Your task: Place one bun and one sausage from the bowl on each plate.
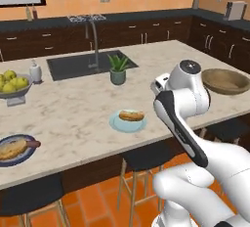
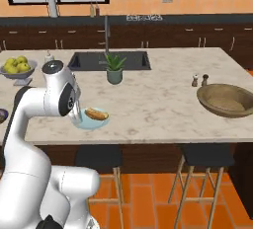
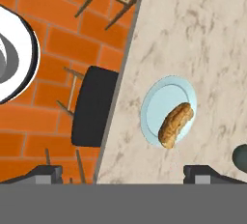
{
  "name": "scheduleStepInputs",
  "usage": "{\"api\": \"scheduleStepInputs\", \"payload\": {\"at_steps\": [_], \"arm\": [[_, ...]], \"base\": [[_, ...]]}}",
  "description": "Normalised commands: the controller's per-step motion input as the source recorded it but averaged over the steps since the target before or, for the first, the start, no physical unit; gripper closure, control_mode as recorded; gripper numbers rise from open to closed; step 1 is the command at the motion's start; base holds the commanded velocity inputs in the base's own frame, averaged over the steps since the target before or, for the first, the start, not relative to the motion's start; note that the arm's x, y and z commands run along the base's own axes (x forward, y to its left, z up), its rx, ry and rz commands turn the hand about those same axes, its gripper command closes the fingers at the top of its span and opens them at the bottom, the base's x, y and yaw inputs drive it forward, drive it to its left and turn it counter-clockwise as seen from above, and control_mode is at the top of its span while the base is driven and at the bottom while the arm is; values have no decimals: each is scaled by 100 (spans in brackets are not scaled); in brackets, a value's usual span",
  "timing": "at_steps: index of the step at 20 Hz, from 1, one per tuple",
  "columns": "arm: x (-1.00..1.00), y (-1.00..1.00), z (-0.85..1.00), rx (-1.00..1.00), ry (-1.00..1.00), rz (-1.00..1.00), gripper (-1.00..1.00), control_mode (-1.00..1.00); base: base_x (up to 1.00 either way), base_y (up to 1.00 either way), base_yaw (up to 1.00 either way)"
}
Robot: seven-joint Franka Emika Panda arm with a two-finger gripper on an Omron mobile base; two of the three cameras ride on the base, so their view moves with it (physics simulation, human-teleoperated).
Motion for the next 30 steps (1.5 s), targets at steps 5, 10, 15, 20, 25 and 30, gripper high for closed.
{"api": "scheduleStepInputs", "payload": {"at_steps": [5,10,15,20,25,30], "arm": [[0,0,0,0,0,0,-100,100],[0,0,0,0,0,0,-100,100],[0,0,0,0,0,0,-100,100],[7,-15,2,6,-1,2,-100,-100],[74,-26,31,19,10,-5,-100,-100],[76,-1,23,14,44,-25,-100,-100]], "base": [[54,-100,-9],[29,-100,3],[34,-100,12],[26,-75,13],[0,0,0],[0,0,0]]}}
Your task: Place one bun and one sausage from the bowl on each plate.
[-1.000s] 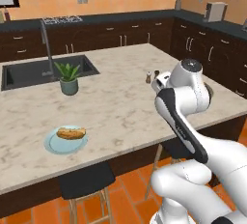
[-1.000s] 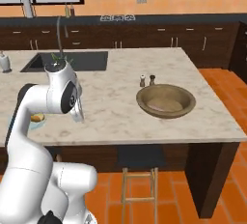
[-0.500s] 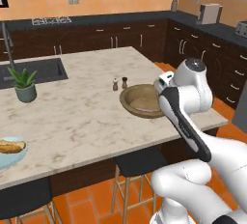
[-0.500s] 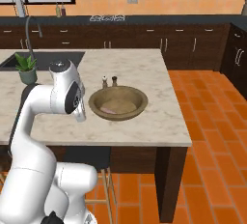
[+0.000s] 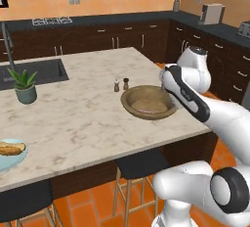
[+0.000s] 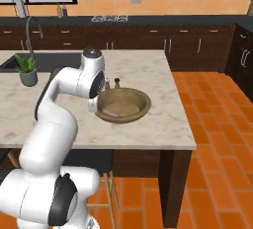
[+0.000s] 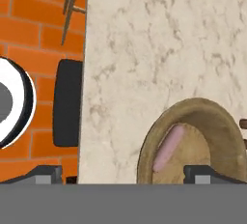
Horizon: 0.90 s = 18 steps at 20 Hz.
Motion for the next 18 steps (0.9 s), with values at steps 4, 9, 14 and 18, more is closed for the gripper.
{"api": "scheduleStepInputs", "payload": {"at_steps": [4,9,14,18], "arm": [[48,0,-23,1,82,-23,-100,-100],[33,-8,-59,11,13,-24,-100,-100],[52,-5,-62,3,4,-31,-100,-100],[63,0,-43,3,-9,-35,-100,-100]], "base": [[0,0,0],[0,0,0],[0,0,0],[0,0,0]]}}
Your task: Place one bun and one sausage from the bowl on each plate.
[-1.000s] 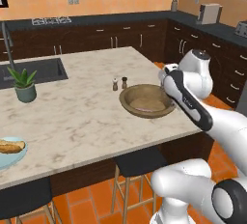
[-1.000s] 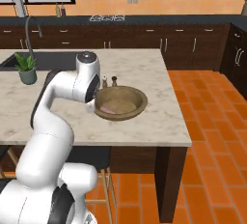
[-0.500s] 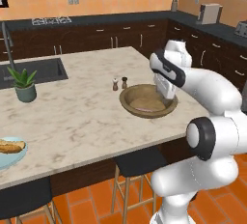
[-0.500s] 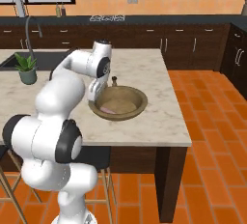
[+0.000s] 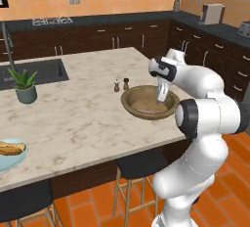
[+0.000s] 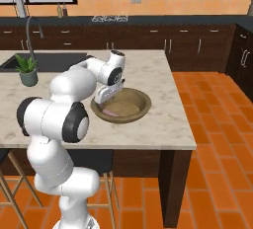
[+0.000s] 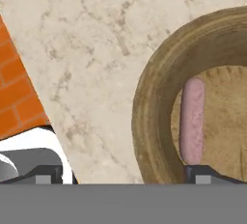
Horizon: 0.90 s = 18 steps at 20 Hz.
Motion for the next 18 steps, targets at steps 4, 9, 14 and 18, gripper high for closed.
{"api": "scheduleStepInputs", "payload": {"at_steps": [4,9,14,18], "arm": [[80,0,-39,0,-1,-24,-100,-100],[74,0,-43,-4,6,-2,-100,-100],[52,0,-49,-6,9,0,-100,-100],[47,4,-54,-7,7,0,-100,-100]], "base": [[0,0,0],[0,0,0],[0,0,0],[0,0,0]]}}
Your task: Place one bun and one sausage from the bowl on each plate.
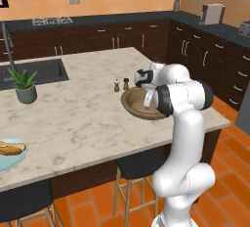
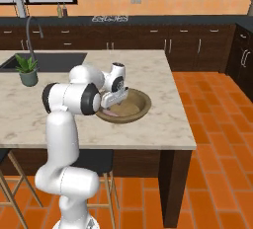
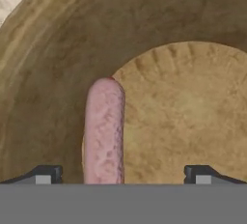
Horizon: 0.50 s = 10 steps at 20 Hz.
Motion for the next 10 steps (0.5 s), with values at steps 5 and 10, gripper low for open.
{"api": "scheduleStepInputs", "payload": {"at_steps": [5,10], "arm": [[-8,0,-38,0,2,-3,-100,-100],[-4,2,-51,0,3,-8,-100,-100]], "base": [[0,0,0],[0,0,0]]}}
